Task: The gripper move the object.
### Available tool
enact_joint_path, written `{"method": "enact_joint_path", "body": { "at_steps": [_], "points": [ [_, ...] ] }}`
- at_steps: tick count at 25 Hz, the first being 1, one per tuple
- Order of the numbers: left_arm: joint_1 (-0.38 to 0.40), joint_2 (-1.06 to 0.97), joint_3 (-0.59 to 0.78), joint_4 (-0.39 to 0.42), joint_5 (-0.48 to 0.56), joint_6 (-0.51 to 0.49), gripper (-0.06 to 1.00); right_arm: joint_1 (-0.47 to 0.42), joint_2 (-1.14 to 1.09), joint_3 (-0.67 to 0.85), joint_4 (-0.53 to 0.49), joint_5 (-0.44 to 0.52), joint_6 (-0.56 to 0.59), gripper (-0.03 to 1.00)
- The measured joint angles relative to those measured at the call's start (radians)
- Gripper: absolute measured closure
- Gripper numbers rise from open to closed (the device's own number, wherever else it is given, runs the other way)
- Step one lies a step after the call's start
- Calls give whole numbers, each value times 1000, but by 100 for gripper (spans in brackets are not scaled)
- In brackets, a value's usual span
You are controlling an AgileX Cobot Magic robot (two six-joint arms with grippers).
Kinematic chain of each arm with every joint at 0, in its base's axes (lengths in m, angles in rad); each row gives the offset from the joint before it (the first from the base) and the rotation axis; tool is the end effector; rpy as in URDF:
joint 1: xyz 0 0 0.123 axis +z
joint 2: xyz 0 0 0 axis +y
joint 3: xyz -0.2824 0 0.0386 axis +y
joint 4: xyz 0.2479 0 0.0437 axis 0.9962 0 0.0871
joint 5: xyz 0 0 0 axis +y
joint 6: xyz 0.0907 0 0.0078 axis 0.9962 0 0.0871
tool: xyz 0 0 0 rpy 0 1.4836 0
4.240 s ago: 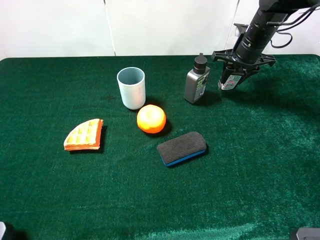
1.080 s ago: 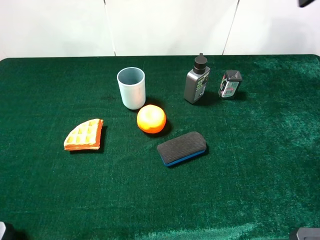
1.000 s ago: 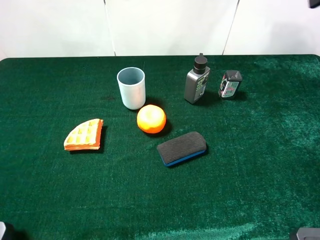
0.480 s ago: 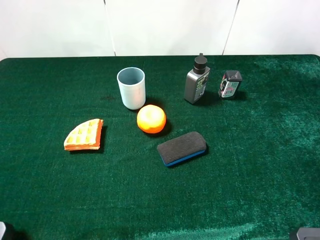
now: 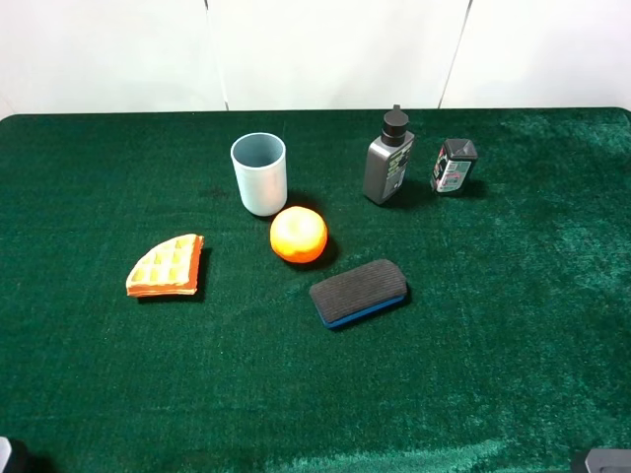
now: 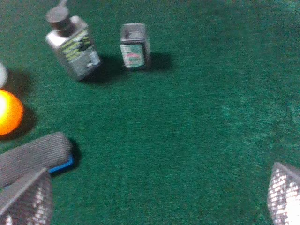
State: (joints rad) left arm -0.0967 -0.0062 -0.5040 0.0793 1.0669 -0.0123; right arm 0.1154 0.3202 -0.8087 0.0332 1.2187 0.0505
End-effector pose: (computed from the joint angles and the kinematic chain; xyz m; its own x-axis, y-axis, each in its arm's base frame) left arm -0.0060 0.0069 0.2780 -0.4481 0.0696 -0.8913 0.0464 0.9974 0.0545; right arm 0.0148 0.0046 0.3488 -0.6030 -0.0076 -0.7977 -0.1027 0.9924 0.0682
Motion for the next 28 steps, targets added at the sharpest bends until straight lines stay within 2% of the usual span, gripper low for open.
{"method": "enact_joint_path", "body": {
  "at_steps": [4, 11, 17, 28],
  "points": [
    [0, 0, 0, 0, 0, 0, -5, -33, -128, 74, -14, -53, 0, 27],
    [0, 0, 0, 0, 0, 0, -5, -40, -310, 214, -16, -174, 0, 27],
    [0, 0, 0, 0, 0, 0, -5, -40, -327, 309, -22, -187, 0, 27],
    [0, 0, 0, 0, 0, 0, -5, -40, -327, 313, -24, -190, -3, 27]
  ]
}}
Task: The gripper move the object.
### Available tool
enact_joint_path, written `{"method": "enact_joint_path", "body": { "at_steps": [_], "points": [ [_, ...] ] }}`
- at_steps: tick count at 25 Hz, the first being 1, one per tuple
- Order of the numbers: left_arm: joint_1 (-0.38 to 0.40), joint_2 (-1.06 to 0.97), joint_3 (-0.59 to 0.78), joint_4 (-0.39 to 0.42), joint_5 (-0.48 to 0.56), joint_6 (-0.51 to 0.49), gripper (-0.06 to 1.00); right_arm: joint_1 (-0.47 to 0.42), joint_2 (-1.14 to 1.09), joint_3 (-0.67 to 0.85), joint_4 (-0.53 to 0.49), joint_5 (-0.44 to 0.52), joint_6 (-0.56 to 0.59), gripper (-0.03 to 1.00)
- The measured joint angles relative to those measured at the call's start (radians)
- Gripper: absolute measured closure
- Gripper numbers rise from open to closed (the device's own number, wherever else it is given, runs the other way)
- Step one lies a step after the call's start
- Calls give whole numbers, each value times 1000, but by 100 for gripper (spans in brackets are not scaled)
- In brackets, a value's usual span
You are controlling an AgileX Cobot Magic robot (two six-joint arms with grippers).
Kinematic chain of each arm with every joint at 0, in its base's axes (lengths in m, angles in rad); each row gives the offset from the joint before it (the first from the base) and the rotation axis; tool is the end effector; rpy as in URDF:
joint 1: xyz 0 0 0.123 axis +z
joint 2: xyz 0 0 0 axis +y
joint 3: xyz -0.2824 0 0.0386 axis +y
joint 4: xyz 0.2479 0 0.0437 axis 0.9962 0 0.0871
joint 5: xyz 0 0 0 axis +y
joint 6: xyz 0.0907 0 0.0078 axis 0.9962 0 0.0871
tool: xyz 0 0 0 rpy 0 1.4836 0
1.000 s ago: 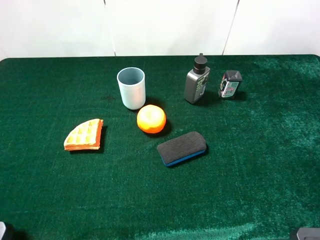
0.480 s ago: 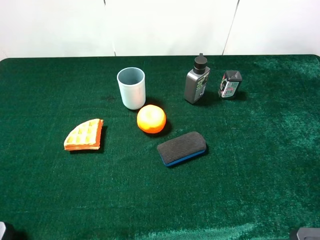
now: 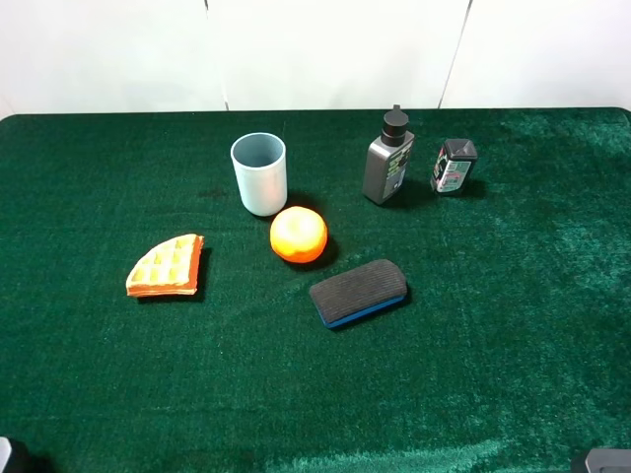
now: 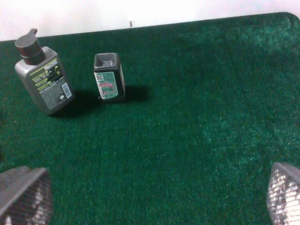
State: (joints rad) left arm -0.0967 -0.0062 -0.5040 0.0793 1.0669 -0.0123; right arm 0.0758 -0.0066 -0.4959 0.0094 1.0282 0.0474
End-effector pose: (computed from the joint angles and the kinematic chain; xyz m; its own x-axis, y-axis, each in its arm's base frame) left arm -0.0060 0.0069 0.2780 -0.4481 0.0696 -0.8913 0.0464 0.9974 0.0545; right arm -0.0041 0.0004 0.2787 -0.4271 0.0199 -0.9040 -0.0608 0.9969 0.0507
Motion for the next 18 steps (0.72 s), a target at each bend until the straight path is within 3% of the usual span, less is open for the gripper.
{"method": "enact_joint_path", "body": {
  "at_steps": [18],
  "points": [
    [0, 0, 0, 0, 0, 0, -5, 0, 0, 0, 0, 0, 0, 27]
  ]
}}
